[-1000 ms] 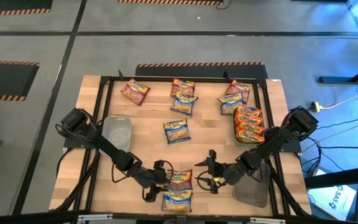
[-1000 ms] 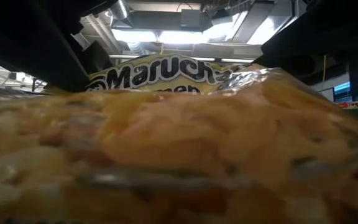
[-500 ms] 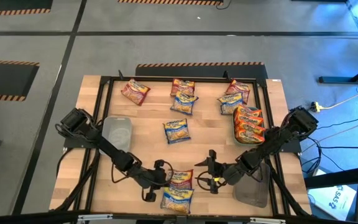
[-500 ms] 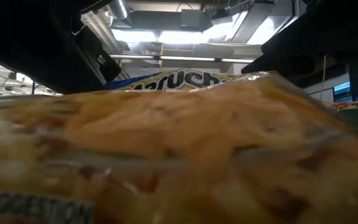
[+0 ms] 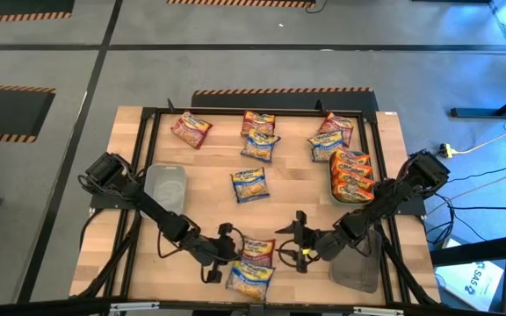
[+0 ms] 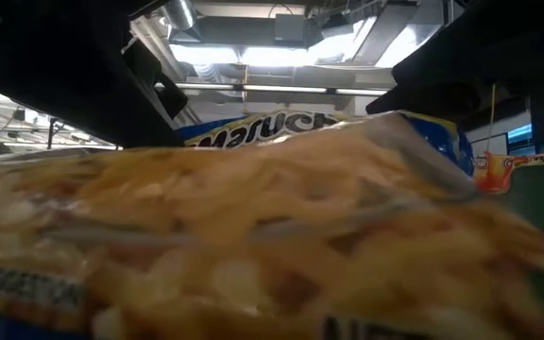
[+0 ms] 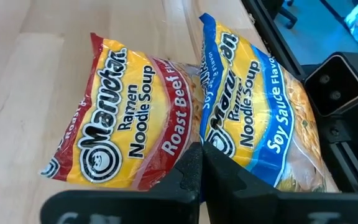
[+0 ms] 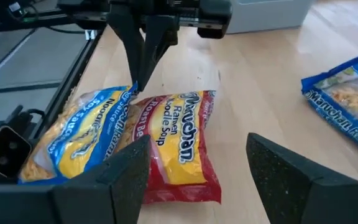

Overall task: Sort Maruchan noodles
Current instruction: Put the blue noodle pack into the black bin

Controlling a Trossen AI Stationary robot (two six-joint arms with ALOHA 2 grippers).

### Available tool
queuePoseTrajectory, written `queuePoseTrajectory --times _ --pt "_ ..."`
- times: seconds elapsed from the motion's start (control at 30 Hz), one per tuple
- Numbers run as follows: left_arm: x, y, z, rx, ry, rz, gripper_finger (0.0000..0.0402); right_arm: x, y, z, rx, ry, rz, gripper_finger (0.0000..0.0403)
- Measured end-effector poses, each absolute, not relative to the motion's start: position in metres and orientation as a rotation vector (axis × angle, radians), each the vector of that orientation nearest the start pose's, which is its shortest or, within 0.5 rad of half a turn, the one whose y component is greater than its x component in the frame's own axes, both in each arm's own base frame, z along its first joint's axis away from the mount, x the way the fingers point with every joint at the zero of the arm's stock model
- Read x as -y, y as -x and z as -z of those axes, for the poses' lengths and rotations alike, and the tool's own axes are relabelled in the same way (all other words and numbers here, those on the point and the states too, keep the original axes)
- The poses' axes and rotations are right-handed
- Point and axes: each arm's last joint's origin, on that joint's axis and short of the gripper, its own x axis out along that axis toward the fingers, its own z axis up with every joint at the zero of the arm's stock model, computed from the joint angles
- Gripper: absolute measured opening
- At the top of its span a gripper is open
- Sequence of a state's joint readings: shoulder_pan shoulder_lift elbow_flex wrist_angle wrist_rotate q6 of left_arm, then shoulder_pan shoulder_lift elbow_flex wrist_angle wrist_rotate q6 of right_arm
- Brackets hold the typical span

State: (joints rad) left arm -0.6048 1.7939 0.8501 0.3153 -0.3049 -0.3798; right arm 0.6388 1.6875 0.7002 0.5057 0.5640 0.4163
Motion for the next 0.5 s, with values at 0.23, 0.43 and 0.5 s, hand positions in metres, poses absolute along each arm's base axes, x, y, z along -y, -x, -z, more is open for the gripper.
queuePoseTrajectory --times 0.23,0.43,0.5 --pt "0.1893 -0.2918 -0.1418 -0.599 0.064 0.158 0.0 -0.1761 -0.2655 -0.1523 -0.401 -0.181 -0.003 0.0317" --pt "0.1904 -0.2924 -0.147 -0.558 0.022 0.169 0.0 -0.1769 -0.2659 -0.1533 -0.396 -0.194 -0.022 0.0352" --pt "0.1919 -0.2917 -0.1496 -0.538 -0.001 0.17 0.0 -0.1775 -0.2659 -0.1533 -0.401 -0.199 -0.039 0.0353"
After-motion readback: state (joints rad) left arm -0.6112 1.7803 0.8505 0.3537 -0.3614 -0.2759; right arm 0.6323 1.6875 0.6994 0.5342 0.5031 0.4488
